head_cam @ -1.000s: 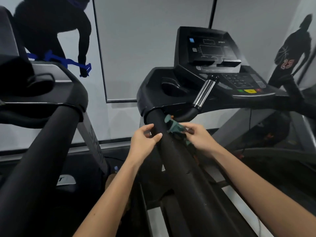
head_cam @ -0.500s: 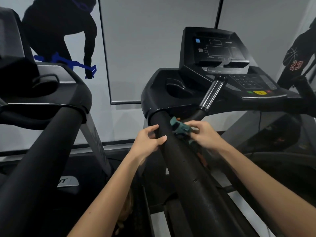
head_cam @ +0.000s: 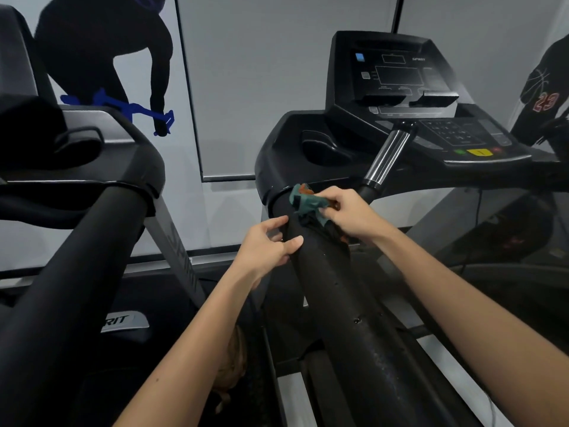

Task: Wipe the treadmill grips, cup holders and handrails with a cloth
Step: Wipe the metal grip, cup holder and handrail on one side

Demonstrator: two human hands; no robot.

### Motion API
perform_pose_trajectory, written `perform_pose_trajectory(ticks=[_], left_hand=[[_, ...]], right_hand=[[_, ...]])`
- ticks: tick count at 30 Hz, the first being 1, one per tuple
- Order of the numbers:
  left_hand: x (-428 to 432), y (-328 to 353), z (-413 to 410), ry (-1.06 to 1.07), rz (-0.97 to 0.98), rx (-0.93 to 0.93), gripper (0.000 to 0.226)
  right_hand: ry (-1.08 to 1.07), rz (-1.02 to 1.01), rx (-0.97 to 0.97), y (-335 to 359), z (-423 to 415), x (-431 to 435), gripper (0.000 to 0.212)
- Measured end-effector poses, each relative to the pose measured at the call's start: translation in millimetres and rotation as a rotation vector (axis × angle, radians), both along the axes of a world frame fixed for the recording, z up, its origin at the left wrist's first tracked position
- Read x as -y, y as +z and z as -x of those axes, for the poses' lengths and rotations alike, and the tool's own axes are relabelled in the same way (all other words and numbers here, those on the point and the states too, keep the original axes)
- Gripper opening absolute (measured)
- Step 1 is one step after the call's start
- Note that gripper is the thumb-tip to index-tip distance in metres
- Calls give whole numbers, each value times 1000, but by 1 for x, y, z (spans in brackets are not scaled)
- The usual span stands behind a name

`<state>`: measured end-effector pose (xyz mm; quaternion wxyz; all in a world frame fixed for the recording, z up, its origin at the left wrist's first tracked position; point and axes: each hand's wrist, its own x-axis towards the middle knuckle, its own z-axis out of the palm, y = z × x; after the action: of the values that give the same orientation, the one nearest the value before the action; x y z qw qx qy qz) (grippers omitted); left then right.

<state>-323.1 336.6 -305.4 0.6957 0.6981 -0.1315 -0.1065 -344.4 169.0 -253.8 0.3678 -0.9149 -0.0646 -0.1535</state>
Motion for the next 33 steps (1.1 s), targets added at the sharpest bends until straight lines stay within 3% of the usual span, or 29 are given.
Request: perform_pose_trajectory(ticks=[4, 9, 15, 21, 24, 26, 30, 33], left_hand=[[1, 0, -1, 9, 7, 3, 58], [2, -1, 1, 9, 14, 1, 57], [0, 3, 2, 2, -21, 17, 58], [0, 2, -1, -7, -18, 33, 58], [0, 4, 1, -1, -19, 31, 58], [0, 5, 3, 6, -22, 25, 58], [-1, 5, 3, 7, -19, 14, 58], [-1, 6, 5, -2, -5, 3, 59]], right_hand=[[34, -29, 4, -11, 26, 15, 25], [7, 57, 38, -1, -10, -1, 29], [-5, -67, 10, 1, -21, -10, 26], [13, 230, 110, -3, 12, 6, 34], [-5, 261, 85, 5, -6, -3, 33], [-27, 208, 51, 7, -23, -8, 33], [-18, -97, -4, -2, -31, -5, 31], [-99, -102, 48, -10, -24, 0, 27]])
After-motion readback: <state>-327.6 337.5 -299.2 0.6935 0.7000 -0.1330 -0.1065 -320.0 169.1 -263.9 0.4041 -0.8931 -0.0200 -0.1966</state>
